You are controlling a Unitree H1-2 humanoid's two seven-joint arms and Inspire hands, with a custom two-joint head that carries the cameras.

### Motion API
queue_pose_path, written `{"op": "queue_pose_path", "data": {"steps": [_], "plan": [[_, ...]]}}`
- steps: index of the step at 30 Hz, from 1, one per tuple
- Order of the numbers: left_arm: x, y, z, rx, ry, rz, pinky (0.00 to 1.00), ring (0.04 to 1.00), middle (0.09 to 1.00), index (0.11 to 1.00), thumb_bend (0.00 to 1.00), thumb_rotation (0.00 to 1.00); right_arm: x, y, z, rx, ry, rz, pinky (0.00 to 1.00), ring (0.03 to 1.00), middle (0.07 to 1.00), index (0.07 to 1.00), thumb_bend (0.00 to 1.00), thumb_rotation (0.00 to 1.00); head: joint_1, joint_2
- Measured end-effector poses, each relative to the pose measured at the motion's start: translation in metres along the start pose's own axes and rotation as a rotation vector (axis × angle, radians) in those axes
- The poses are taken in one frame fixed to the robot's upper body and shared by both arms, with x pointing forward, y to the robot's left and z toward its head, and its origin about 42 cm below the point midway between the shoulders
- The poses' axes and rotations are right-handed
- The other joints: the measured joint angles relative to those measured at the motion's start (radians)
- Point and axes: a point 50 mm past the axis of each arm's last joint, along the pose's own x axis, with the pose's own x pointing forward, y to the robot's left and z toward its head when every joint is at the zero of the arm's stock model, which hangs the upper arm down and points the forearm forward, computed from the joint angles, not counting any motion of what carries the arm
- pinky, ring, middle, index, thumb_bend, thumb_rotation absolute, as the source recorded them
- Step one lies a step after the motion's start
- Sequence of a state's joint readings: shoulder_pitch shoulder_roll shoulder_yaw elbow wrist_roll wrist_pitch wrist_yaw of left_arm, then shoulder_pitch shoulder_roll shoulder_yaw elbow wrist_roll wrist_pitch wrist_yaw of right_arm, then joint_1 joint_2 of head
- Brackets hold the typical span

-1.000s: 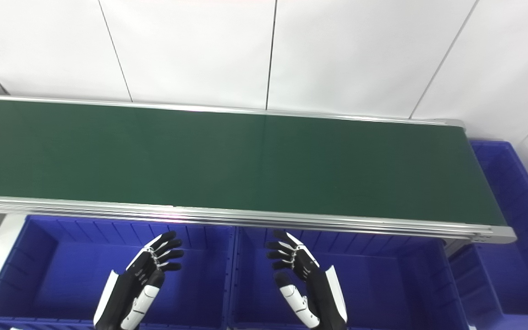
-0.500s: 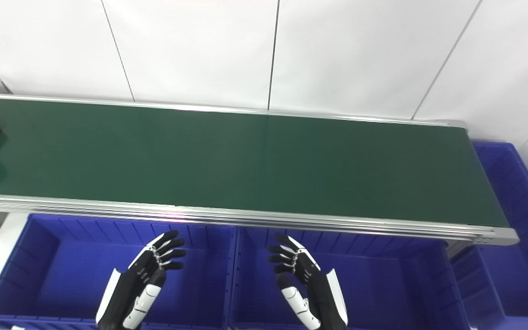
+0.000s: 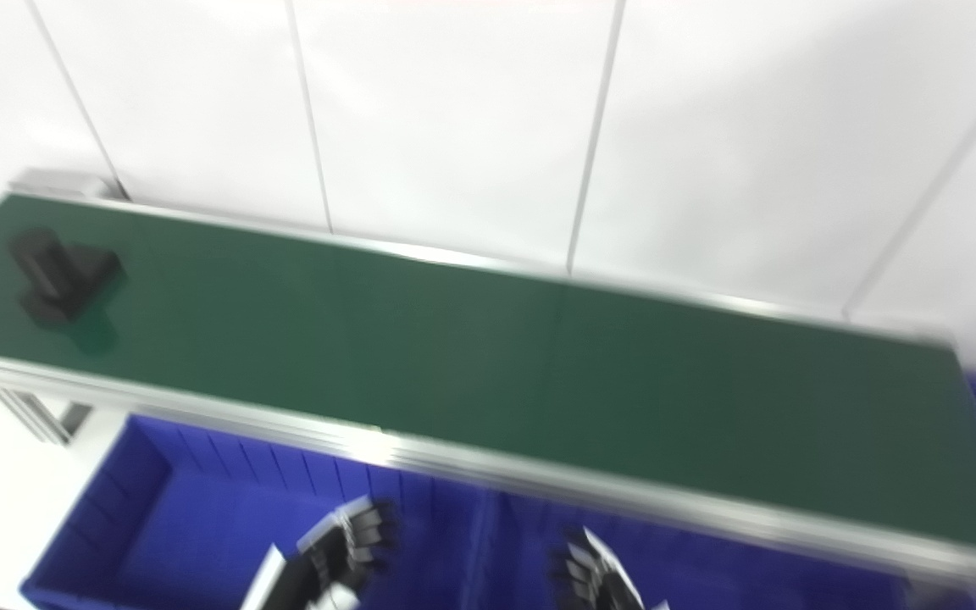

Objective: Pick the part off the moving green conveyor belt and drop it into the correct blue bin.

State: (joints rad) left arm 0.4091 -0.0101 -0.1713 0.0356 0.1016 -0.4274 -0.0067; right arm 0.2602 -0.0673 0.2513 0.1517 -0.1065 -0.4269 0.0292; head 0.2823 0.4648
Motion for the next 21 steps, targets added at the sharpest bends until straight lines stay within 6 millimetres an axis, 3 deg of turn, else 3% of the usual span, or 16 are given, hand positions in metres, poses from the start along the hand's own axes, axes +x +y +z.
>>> {"op": "queue_pose_path", "data": {"steps": [5, 14, 21], "plan": [[0.003, -0.002, -0.006, 0.000, 0.014, -0.001, 0.60, 0.689, 0.749, 0.771, 0.67, 0.69, -0.001, -0.001, -0.008, -0.004, 0.027, -0.008, 0.61, 0.709, 0.757, 0.849, 0.38, 0.89, 0.040, -0.070], [0.008, 0.001, -0.013, 0.013, 0.029, 0.005, 0.58, 0.676, 0.739, 0.754, 0.69, 0.70, 0.006, 0.001, -0.010, 0.000, 0.027, -0.012, 0.61, 0.693, 0.748, 0.846, 0.23, 0.88, 0.037, -0.094], [0.009, -0.001, -0.015, 0.011, 0.034, 0.002, 0.58, 0.676, 0.740, 0.753, 0.69, 0.70, 0.006, 0.001, -0.011, 0.007, 0.033, -0.015, 0.61, 0.694, 0.749, 0.845, 0.18, 0.87, 0.041, -0.101]]}}
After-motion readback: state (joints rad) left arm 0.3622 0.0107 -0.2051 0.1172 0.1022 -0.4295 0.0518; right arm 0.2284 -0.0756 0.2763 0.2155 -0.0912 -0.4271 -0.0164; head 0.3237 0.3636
